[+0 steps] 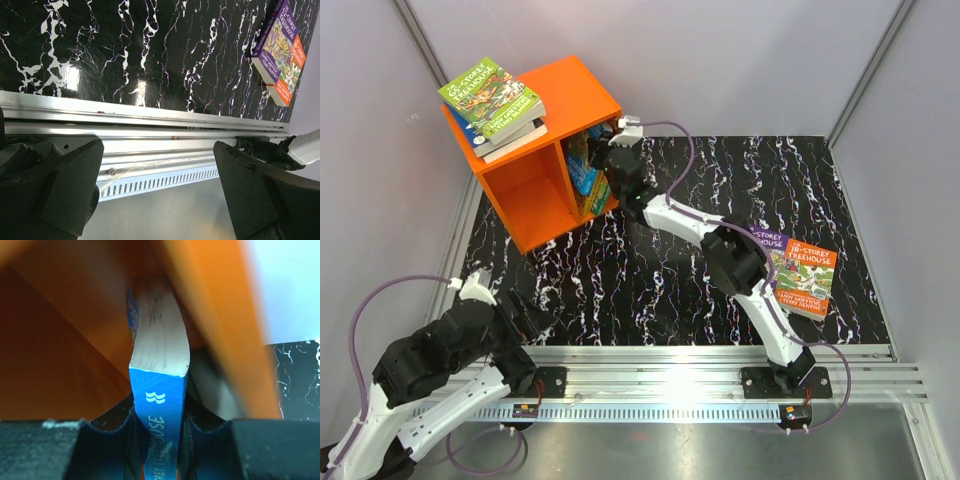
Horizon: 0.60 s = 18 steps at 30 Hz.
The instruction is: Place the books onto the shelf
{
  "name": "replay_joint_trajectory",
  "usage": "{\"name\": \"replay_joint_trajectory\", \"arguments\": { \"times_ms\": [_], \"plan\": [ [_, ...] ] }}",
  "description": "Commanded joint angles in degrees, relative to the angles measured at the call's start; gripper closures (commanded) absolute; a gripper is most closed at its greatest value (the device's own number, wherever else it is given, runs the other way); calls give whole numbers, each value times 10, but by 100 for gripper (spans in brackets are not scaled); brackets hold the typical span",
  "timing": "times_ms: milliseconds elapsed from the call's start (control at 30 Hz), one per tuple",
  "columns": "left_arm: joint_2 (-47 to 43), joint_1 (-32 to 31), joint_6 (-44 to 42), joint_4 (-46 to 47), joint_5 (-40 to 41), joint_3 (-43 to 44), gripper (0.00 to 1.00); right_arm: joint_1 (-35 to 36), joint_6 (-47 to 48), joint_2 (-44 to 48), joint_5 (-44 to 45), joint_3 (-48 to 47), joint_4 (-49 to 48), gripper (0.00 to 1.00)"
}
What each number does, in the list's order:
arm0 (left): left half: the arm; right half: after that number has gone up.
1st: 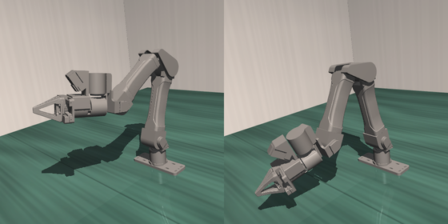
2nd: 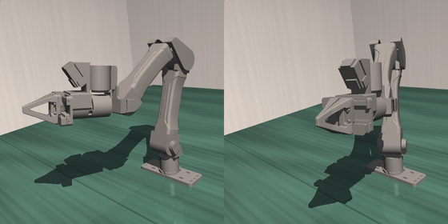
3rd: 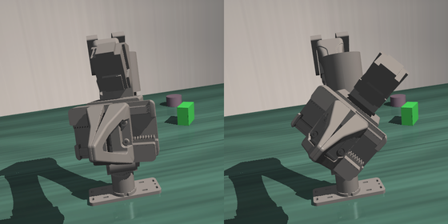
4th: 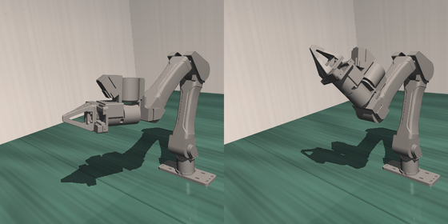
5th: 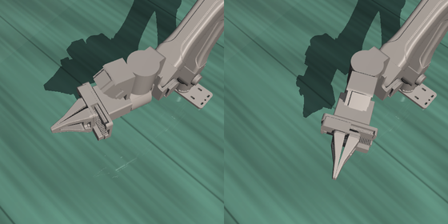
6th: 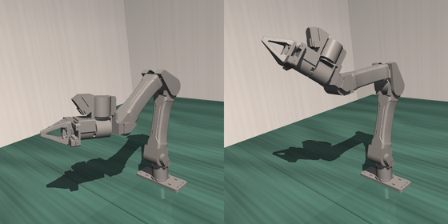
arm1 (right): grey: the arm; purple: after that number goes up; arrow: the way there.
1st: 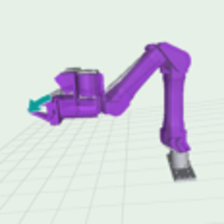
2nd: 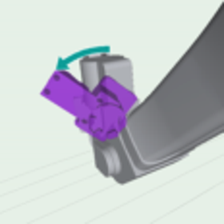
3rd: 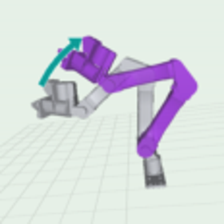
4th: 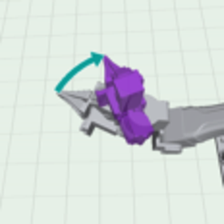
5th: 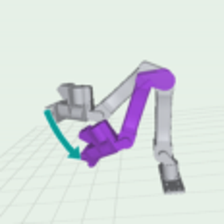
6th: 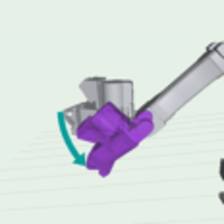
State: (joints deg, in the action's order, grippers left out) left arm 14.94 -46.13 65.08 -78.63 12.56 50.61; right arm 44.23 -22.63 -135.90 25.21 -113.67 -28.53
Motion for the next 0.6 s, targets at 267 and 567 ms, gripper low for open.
{"name": "replay_joint_trajectory", "arguments": {
  "times_ms": [267, 567],
  "plan": [
    [-2, 2, 15, -19, 26, -10, 1, 30, 46, -24, 72, 34, -114, 52],
    [20, 2, 3, 7, 39, 5, 1, 30, 61, 28, 81, 52, -17, 0]
  ]
}}
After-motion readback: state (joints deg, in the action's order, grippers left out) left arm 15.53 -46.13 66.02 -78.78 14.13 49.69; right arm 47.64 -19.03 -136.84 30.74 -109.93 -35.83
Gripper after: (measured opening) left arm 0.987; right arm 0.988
